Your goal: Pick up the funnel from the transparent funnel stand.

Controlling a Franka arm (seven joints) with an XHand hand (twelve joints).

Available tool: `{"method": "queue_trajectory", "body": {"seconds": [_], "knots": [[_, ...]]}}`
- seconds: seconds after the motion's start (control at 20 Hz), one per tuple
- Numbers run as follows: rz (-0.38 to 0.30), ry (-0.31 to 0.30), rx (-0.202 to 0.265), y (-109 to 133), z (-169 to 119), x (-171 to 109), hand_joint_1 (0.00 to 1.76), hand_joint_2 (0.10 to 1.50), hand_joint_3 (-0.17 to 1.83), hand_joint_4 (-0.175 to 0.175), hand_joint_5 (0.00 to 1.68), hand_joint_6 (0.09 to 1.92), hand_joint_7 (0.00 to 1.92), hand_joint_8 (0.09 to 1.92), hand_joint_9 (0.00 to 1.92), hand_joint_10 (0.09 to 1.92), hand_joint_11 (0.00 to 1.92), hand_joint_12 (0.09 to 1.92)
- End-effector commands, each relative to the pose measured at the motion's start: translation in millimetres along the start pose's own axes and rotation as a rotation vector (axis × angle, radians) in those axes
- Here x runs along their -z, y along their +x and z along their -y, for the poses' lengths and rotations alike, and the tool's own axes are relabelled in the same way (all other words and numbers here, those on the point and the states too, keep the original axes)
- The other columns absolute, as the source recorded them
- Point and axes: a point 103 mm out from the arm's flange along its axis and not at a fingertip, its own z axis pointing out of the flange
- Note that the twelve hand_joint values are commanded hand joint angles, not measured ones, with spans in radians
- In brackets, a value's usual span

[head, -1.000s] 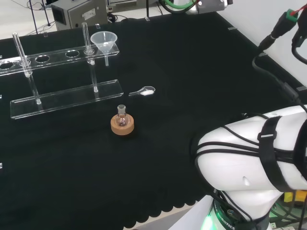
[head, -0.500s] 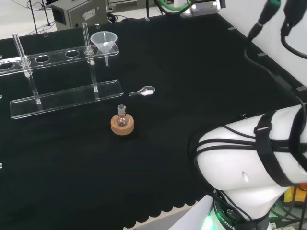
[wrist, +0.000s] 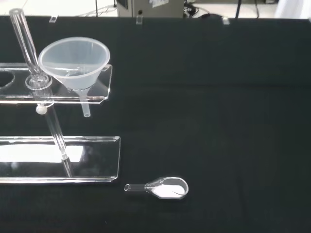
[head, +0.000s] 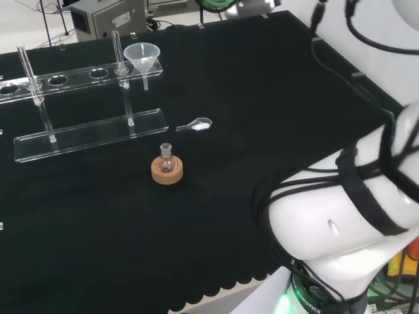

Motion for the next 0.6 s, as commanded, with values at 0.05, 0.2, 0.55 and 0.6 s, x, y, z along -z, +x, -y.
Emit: {"method": "queue_trajectory", "body": {"seconds": [0.05,0.2,0.55,0.6], "knots": [[0.065,0.046,0.106,56.7,-86.8,-22.5,0.03,1.39,0.01,-0.016,0.26,0.09,0.14,0.13,0.15,0.64,0.00,1.33],[0.075,0.071,0.122,68.0,-103.5,-33.8,0.04,1.38,0.00,-0.018,0.26,0.09,0.14,0.13,0.15,0.63,0.00,1.33],[0.062,0.128,0.124,84.0,-131.3,-62.0,0.09,1.35,-0.01,-0.023,0.25,0.09,0.14,0.16,0.15,0.64,0.00,1.33],[0.068,0.136,0.129,87.6,-133.6,-64.9,0.11,1.34,-0.02,-0.024,0.25,0.09,0.14,0.16,0.16,0.64,0.00,1.33]]}}
